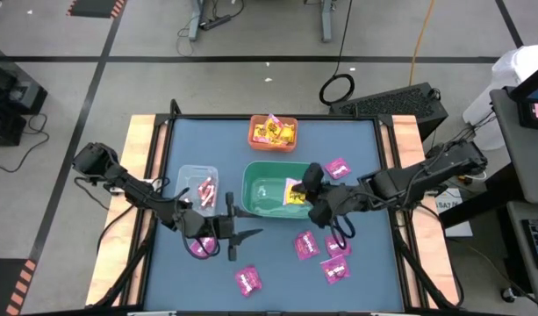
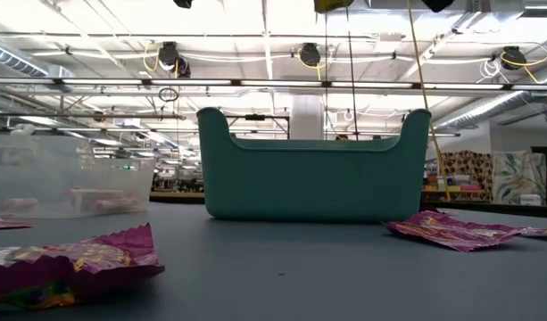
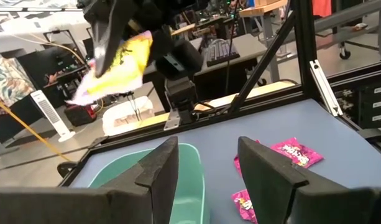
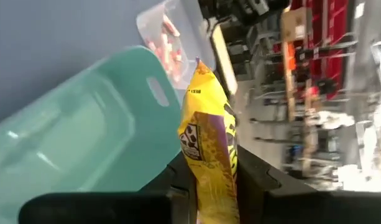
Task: Sort candy
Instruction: Put the yellow candy into the orange bin
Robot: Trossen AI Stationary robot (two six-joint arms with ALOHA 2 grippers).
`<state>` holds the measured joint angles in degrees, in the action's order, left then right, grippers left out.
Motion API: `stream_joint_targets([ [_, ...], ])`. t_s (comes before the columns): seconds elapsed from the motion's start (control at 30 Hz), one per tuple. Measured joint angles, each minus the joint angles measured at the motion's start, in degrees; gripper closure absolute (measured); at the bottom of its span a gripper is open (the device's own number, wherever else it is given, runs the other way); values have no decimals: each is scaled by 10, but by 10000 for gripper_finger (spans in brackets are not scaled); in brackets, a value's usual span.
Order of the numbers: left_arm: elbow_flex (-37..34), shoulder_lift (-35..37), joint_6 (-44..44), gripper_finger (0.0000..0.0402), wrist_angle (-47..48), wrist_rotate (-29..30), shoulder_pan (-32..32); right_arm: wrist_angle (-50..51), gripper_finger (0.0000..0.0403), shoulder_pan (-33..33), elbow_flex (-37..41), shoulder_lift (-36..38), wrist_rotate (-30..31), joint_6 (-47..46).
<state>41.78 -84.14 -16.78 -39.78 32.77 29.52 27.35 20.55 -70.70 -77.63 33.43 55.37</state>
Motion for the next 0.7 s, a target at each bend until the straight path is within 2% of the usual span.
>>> stream_joint_targets([
  [0.17, 0, 0, 0, 229, 1, 0, 0, -2, 339, -3, 0, -1, 11, 38],
  [0.37, 0, 0, 2, 229, 2, 0, 0, -2, 339, -4, 0, -1, 11, -11],
  [0.5, 0, 0, 2, 229, 2, 0, 0, -4, 339, -15, 0, -1, 10, -103],
  [0.7, 0, 0, 2, 229, 2, 0, 0, -4, 339, -53, 0, -1, 10, -309],
])
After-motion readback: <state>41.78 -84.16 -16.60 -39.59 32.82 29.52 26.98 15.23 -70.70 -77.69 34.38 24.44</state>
